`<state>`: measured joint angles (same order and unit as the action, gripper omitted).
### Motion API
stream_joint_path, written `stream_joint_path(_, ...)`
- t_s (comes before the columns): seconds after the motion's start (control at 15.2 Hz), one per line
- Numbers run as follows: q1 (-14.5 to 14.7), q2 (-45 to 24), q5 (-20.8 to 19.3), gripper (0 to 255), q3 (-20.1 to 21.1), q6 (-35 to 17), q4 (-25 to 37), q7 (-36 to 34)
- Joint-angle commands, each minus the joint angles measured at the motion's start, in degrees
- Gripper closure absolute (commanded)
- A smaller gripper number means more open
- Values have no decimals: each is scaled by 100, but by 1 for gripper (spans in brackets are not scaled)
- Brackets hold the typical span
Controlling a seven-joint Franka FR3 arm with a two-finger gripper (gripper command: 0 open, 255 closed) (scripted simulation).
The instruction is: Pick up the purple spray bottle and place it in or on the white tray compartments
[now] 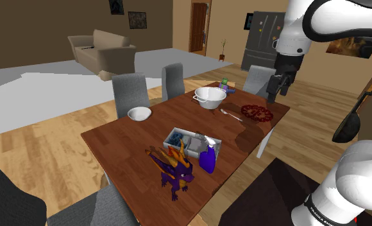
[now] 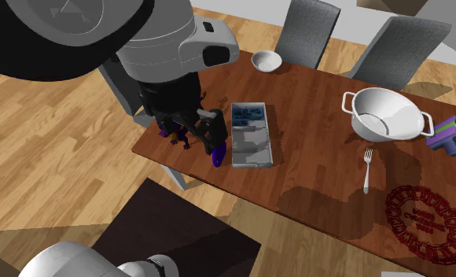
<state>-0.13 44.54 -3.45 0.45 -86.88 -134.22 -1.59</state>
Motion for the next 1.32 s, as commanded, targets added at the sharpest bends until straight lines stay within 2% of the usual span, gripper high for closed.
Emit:
stream_joint_path(0.0,0,0,0,0,0,0,0,0)
stream_joint_path(0.66,113,-1178,238,0,100,-2065,-836,-243)
stream_joint_path(1.25,217,-2882,423,0,213,-3868,-876,-391)
